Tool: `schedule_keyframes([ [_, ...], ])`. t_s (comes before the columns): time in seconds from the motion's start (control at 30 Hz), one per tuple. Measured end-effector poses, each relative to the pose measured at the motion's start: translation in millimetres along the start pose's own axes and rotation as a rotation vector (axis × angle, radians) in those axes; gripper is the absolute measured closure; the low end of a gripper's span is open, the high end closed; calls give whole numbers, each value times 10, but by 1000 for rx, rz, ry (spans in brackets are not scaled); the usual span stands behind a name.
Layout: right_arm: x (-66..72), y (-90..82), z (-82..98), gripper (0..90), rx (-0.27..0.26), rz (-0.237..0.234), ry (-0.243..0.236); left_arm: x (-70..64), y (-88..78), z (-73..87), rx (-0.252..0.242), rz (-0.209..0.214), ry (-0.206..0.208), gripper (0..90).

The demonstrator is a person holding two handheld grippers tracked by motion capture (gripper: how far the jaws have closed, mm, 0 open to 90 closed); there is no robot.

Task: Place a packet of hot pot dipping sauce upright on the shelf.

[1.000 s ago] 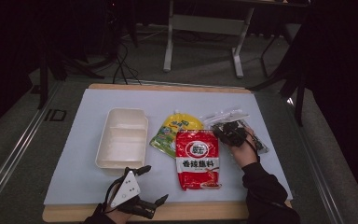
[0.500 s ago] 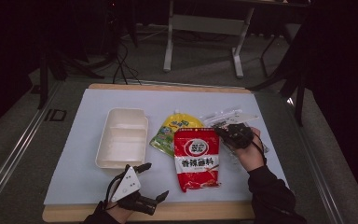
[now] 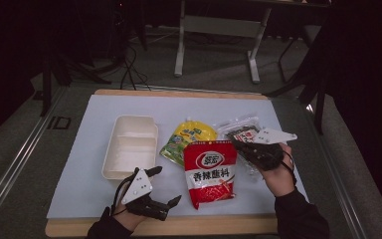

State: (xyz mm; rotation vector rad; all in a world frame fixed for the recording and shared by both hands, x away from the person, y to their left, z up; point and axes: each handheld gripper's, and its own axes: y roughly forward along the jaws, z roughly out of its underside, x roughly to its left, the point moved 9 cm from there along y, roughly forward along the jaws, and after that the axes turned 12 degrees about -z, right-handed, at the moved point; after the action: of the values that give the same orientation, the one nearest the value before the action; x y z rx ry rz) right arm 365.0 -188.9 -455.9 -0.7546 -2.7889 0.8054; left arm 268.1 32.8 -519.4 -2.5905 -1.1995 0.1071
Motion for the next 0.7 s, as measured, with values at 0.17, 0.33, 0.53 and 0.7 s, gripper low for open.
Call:
schedule_keyframes([
  [0.17,161,-192,-33,900,-25,-8,-34,28,52,-114,0,9,12,33],
  [0.33,291,-296,-49,900,-39,-22,-58,61,137,-235,-1,25,21,111],
  [0.53,397,-383,-97,900,-55,-34,-93,95,347,-322,43,65,36,182],
  [0.7,437,-395,-110,900,-53,-38,-100,32,477,-373,58,138,24,325],
])
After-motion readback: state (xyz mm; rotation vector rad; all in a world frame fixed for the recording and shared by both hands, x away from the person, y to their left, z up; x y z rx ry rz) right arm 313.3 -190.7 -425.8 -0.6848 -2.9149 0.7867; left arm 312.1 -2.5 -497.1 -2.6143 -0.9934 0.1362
